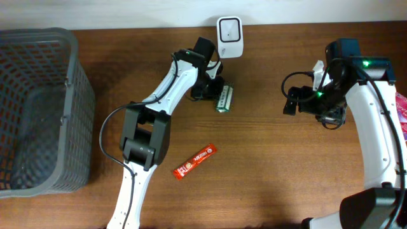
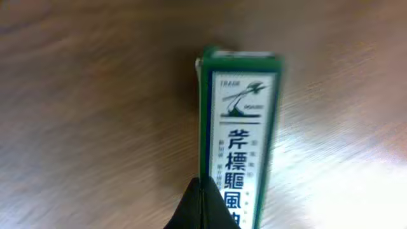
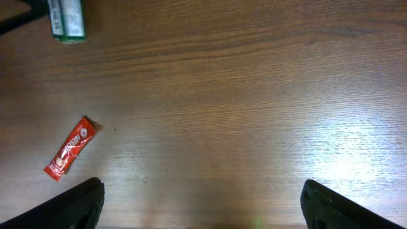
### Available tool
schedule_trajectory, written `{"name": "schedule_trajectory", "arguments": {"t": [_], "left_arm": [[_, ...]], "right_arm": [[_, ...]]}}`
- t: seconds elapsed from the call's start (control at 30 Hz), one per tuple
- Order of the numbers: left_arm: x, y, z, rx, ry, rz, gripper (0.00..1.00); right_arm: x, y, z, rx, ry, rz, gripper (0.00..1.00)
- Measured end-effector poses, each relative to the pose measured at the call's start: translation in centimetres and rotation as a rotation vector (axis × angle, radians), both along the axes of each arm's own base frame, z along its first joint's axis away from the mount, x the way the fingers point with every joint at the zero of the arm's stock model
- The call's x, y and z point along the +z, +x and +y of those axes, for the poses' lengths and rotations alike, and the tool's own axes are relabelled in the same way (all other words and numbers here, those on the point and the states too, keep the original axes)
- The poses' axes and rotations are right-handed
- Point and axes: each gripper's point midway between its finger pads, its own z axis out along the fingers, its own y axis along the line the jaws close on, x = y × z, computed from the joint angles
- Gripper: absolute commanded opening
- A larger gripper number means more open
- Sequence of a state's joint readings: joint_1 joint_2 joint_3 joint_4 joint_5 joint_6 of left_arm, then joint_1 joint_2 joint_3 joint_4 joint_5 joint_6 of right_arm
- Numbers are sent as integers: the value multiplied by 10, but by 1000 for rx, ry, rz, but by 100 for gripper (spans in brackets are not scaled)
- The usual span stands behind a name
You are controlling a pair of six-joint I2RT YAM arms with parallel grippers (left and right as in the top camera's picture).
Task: Scan the item barcode
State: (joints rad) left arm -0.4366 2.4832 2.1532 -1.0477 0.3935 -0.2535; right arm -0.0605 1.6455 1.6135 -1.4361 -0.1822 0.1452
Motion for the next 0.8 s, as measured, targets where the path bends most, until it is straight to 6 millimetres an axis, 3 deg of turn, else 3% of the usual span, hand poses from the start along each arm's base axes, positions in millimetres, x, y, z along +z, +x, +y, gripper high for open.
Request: {"name": "schedule_trajectory", "arguments": {"t": [0.03, 0.1, 0.2, 0.23, 0.27, 0.3, 0.37, 0.43, 0.47, 0.5, 0.53, 0.57, 0.63, 0.67, 0.8], "left_arm": [[-3, -2, 7, 6, 46, 7, 0], [5, 3, 21, 21, 137, -12, 11], [31, 20, 28, 66, 160, -74, 46], [34, 22, 30, 75, 161, -80, 54], [34, 24, 38, 110, 167, -64, 55], [33, 25, 52, 155, 181, -34, 61], [32, 33, 86, 273, 199, 13, 64], [31, 35, 122, 383, 221, 70, 99], [30, 36, 138, 430, 230, 94, 99], [30, 35, 145, 445, 246, 102, 99], [29, 28, 148, 448, 278, 120, 99], [28, 26, 150, 445, 301, 119, 99], [27, 18, 159, 442, 374, 127, 99], [27, 19, 164, 445, 402, 114, 99], [27, 17, 173, 452, 447, 114, 99]], "right_arm": [[0, 0, 0, 0, 0, -1, 99], [1, 4, 0, 0, 3, -17, 99], [7, 27, 13, 15, 76, -115, 99], [7, 33, 17, 24, 92, -144, 100], [6, 41, 23, 30, 105, -178, 89], [-1, 53, 38, 41, 131, -220, 54], [-6, 70, 63, 60, 161, -287, 34], [-15, 90, 112, 94, 220, -329, 23], [-22, 97, 129, 101, 240, -333, 40], [-35, 107, 150, 93, 261, -332, 74], [-66, 111, 167, 72, 254, -278, 83], [-83, 113, 174, 64, 241, -254, 89], [-114, 115, 174, 42, 164, -220, 99], [-122, 115, 170, 32, 98, -219, 99], [-125, 105, 181, 6, -116, -284, 89]]}}
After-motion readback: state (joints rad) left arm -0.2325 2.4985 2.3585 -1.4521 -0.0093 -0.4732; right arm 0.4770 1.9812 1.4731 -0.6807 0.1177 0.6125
